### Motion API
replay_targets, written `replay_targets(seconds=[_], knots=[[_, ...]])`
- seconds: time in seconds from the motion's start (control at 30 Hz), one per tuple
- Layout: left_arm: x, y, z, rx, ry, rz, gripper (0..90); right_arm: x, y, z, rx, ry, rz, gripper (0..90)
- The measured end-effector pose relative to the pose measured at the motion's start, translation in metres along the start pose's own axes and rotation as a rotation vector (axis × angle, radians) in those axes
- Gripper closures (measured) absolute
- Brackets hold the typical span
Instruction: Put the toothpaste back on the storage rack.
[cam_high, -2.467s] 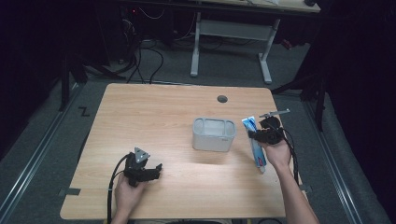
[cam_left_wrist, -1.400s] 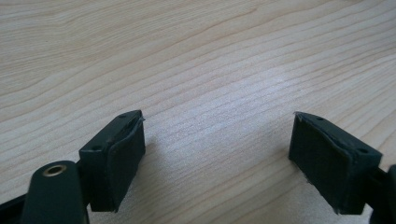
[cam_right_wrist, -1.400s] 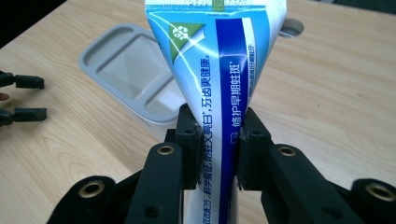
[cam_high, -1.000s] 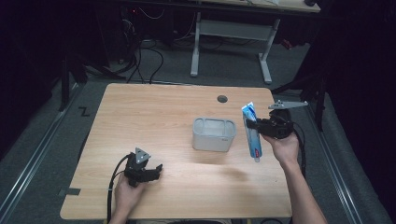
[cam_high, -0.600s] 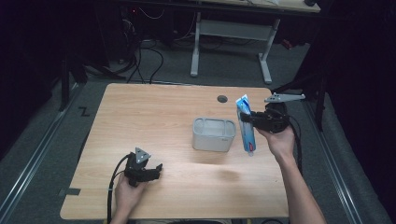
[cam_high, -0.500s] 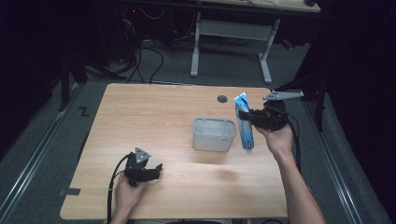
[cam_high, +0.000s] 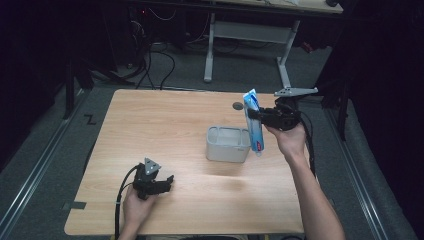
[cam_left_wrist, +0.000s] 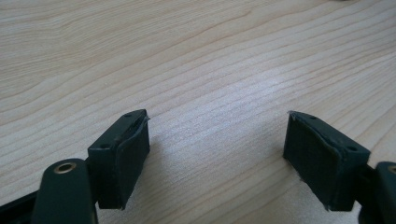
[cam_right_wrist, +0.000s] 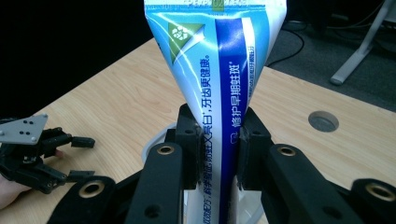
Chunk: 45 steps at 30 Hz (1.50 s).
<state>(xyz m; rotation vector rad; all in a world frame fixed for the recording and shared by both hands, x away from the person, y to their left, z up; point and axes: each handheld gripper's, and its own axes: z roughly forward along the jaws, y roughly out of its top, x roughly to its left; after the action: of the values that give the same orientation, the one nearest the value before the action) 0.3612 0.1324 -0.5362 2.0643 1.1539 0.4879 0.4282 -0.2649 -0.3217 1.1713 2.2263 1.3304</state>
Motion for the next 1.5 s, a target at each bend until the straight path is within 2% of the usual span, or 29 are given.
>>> replay_targets(seconds=[0.23,0.37,0.53,0.63,0.83,1.07,1.23,1.5], knots=[[0.000,0.000,0.000,0.000,0.000,0.000,22.9,0.010,0.012,0.005,-0.015,0.016,-0.018,74.5],[0.000,0.000,0.000,-0.001,0.003,-0.004,23.0,0.011,0.022,0.006,-0.014,0.022,-0.023,74.5],[0.000,0.000,0.000,0.001,0.003,-0.001,22.5,0.013,0.025,0.009,-0.020,0.015,-0.027,74.5],[0.000,0.000,0.000,0.001,0.004,-0.004,22.7,0.014,0.026,0.015,-0.011,0.008,-0.024,74.4],[0.000,0.000,0.000,0.001,0.004,-0.004,22.8,0.013,0.028,0.025,-0.038,0.028,-0.011,74.4],[0.001,0.001,0.001,-0.001,0.008,-0.007,22.9,0.011,0.034,0.042,-0.030,0.037,-0.005,74.2],[0.001,0.001,0.001,0.000,0.011,-0.007,22.7,0.013,0.035,0.055,-0.013,0.012,-0.010,74.2],[0.001,0.001,0.001,0.000,0.011,-0.007,22.7,0.013,0.034,0.068,0.012,-0.002,-0.013,73.9]])
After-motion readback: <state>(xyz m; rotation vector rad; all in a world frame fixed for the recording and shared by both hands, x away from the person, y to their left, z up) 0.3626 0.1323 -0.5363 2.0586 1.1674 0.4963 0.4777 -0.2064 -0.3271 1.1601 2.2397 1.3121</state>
